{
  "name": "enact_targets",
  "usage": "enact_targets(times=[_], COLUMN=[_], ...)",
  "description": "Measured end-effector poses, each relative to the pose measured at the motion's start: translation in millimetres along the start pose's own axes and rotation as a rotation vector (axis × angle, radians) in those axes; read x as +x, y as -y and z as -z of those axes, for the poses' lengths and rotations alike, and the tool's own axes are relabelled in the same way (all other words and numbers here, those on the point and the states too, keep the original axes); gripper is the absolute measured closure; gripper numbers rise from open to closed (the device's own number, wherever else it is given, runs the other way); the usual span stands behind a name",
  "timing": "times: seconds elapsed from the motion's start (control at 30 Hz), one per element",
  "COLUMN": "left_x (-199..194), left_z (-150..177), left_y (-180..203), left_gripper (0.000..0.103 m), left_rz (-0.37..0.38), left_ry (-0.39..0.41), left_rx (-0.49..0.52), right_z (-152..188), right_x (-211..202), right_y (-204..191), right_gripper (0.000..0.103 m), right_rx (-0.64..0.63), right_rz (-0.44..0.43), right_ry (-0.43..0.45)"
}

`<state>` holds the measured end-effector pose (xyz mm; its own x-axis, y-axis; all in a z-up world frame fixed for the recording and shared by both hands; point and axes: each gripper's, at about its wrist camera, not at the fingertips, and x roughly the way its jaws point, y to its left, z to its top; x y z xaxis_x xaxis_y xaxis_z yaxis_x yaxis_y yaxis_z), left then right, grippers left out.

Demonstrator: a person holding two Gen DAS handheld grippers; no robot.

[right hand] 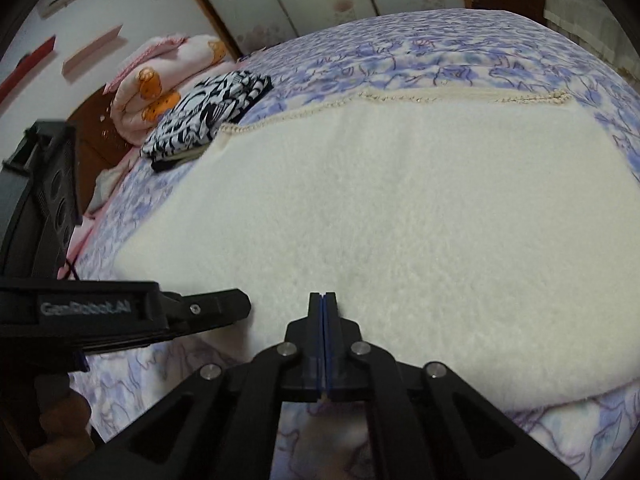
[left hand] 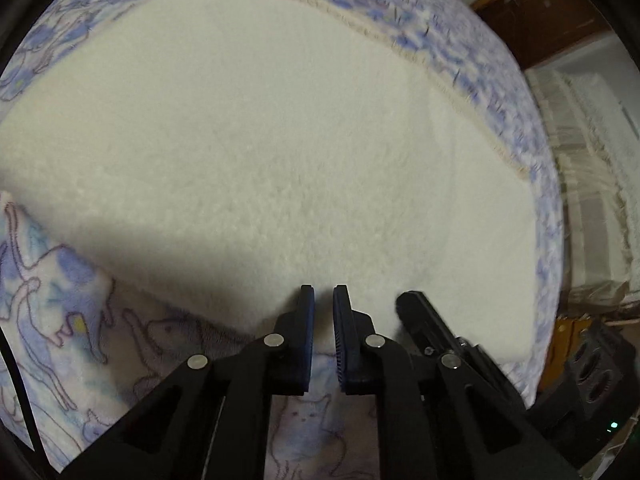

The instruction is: Fold large clothes

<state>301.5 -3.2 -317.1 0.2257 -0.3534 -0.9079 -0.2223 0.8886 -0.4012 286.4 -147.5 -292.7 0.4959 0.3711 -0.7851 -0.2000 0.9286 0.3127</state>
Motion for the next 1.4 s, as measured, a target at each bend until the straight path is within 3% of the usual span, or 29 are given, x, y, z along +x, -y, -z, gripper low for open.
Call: enact_targets(times=[0.07, 0.17, 0.27, 0.37, 0.63, 0.83, 0.97, 1.07, 1.13, 1.23, 1.4], left_x=[8, 7, -1, -14, -37, -48, -53, -67, -77, -86, -51], left_z=[0, -1, -3, -9, -35, -49, -55, -59, -58, -52, -47], left_y=[-3, -12, -17, -33, -81, -107, -121, -120, -108, -78, -15], left_gripper=[0.097, 0.098, 0.099, 0.099, 0.099, 0.099, 0.100, 0.100, 0.100, 0.099, 0.099], left_rz=[-0.048, -0.046, -0.107, -0.190, -0.260, -0.370, -0.382, -0.385, -0.387, -0.288, -0.152], left_ry=[-0.007, 0.007, 0.031, 0.061, 0.077, 0.119, 0.138, 0.163, 0.185, 0.204, 0.116], left_rx=[-0.023, -0.087, -0.071, -0.077, -0.154, -0.125, -0.094, -0.117, -0.101, -0.051, 0.069], right_z=[0, 3, 11, 18, 33, 41, 44, 34, 25, 5, -22], right_x=[6, 6, -8, -24, -69, -84, -94, -97, -105, -104, -61], right_y=[5, 25, 51, 73, 148, 161, 173, 162, 151, 126, 66], right_gripper=[0.103, 0.103, 0.103, 0.103, 0.103, 0.103, 0.103, 0.103, 0.103, 0.103, 0.103], right_rx=[-0.029, -0.025, -0.009, -0.008, 0.114, 0.152, 0.221, 0.194, 0.200, 0.188, 0.099], right_rz=[0.014, 0.047, 0.066, 0.128, 0.319, 0.435, 0.441, 0.481, 0.442, 0.317, 0.102], right_ry=[-0.037, -0.073, -0.095, -0.106, -0.113, -0.104, -0.106, -0.085, -0.015, 0.068, 0.098])
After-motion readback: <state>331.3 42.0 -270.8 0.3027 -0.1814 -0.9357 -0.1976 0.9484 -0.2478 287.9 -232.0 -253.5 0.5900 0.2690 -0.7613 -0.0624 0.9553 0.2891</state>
